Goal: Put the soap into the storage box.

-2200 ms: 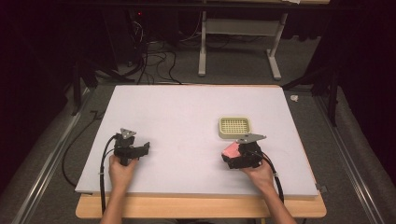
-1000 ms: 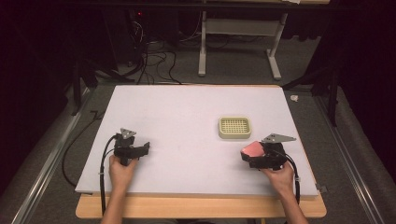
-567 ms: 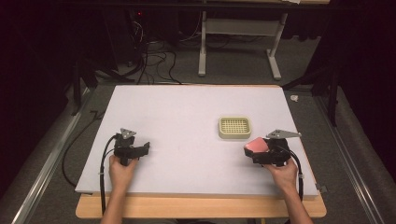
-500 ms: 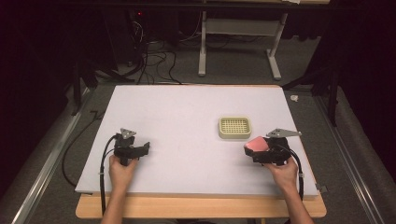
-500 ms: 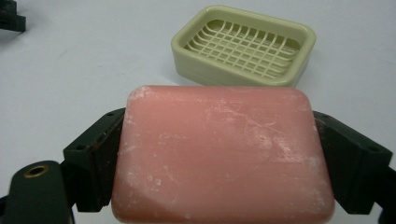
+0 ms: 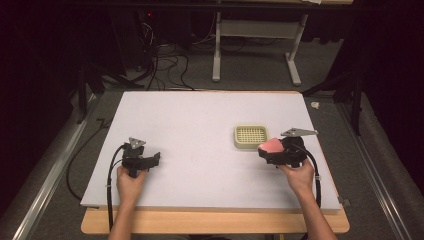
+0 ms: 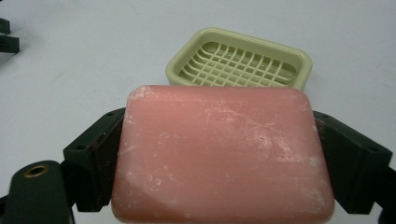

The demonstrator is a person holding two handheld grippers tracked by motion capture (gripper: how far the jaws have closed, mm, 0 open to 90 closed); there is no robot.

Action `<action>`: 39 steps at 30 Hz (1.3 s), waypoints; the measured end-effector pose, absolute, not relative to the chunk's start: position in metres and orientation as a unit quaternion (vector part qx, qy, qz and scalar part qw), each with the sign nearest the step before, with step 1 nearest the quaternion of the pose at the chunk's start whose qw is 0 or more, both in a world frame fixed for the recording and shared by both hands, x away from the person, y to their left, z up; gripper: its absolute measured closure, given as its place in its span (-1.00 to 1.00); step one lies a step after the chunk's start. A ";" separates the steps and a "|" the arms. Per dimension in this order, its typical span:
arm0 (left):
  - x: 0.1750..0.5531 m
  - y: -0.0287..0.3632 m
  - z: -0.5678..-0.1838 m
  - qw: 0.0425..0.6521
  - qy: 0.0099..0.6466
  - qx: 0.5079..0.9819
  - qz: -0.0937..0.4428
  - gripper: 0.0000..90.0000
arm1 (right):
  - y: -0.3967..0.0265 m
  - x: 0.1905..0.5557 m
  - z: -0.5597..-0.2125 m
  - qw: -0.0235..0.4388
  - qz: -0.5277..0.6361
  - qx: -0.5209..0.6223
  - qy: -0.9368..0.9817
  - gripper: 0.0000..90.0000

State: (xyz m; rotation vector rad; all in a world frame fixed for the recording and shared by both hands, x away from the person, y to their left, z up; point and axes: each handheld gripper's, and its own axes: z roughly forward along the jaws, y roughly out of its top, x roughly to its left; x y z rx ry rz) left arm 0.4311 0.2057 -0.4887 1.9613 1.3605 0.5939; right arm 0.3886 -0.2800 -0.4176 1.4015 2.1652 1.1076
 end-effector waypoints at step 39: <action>0.431 0.206 -0.489 0.335 0.518 0.754 0.227 -0.50 | -0.253 0.448 -0.413 0.163 0.347 0.524 0.760 -0.70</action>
